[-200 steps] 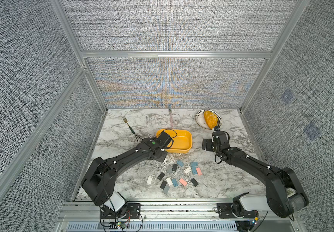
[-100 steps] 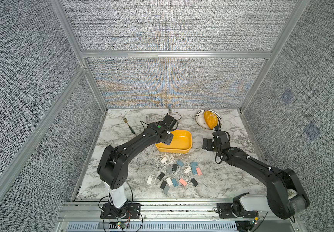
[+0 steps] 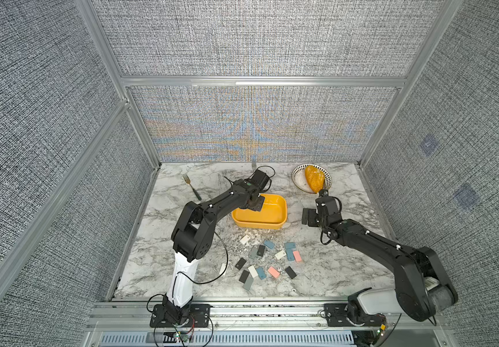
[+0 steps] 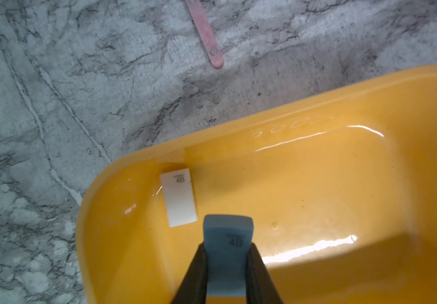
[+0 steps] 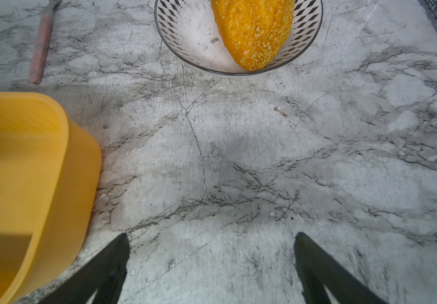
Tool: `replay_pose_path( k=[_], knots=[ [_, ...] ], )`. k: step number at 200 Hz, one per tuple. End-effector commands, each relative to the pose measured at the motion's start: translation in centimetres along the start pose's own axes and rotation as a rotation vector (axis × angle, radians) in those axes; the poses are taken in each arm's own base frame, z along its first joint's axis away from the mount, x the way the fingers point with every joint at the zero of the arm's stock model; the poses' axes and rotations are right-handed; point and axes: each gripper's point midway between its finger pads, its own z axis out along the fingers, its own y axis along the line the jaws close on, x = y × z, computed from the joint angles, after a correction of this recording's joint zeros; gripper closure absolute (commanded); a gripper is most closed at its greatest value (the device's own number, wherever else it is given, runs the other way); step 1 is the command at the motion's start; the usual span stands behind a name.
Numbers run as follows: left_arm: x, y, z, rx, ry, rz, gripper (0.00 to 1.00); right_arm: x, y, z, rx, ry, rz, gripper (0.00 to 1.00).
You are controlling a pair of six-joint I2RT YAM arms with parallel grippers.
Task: Put the eraser in the storage box
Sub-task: Place the eraser in the storage box.
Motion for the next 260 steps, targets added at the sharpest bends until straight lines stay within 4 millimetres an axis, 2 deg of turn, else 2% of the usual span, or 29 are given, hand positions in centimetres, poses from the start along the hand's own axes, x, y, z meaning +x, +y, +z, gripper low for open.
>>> replay_pose_path(
  k=[1,50,151,218,260],
  knots=[
    [-0.9,-0.1,0.8,0.016,-0.019,-0.045,0.76,-0.7,0.0,0.1,0.007,-0.014,0.002,0.02],
    [-1.1,0.1,3.1,0.009,0.003,-0.069,0.76,-0.6,0.1,0.4,0.01,-0.006,-0.001,0.02],
    [-0.5,1.3,5.7,-0.027,0.027,-0.113,0.76,-0.4,0.0,0.6,0.015,0.001,-0.003,0.02],
    [-0.3,1.3,6.4,-0.029,0.04,-0.117,0.75,-0.3,0.0,0.7,0.015,0.005,-0.002,0.02],
    [-0.6,1.2,5.6,-0.014,0.031,-0.113,0.66,-0.4,0.1,0.6,0.01,0.0,0.001,0.02]
  ],
)
